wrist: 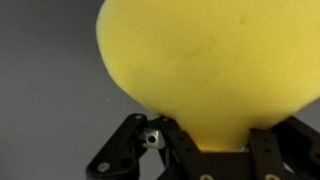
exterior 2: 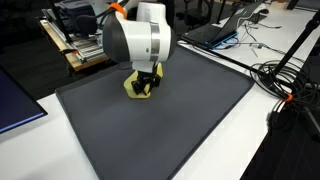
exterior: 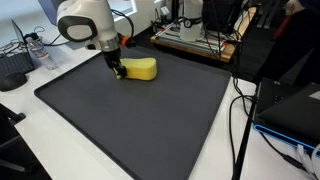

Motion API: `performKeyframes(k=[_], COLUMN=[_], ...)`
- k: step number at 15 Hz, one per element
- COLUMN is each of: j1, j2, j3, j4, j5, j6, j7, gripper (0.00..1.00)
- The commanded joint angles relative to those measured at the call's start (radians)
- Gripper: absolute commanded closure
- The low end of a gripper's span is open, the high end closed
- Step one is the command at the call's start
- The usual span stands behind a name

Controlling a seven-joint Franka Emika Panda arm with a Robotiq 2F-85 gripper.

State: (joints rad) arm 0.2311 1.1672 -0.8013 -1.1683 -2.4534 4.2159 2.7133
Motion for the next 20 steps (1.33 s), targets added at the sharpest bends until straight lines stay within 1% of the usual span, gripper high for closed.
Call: performKeyframes(k=[1,6,7,8,12,17,18,20], j1=[0.022,0.027,0.030,0.026,0.042,0.051,0.057,0.071], j2=[-0.033,-0.034,-0.033,-0.038,-0.061,-0.111,-0.121,-0.135], j3=[0.002,-0.005,-0.009,0.004,-0.020,-0.019,-0.025,-0.054], j4=[-0.045,-0.047,-0.046,-0.042,-0.053,-0.070,-0.077,-0.095], j5=[-0.034,-0.031,-0.029,-0.043,-0.041,-0.064,-0.061,-0.031], j6=[0.013,0.012,0.012,0.014,0.012,0.013,0.012,0.014], j7=[0.037,0.037,0.037,0.037,0.037,0.037,0.037,0.037], gripper=[0.92,0.93,0.67,0.66,0.38,0.04,0.01,0.00])
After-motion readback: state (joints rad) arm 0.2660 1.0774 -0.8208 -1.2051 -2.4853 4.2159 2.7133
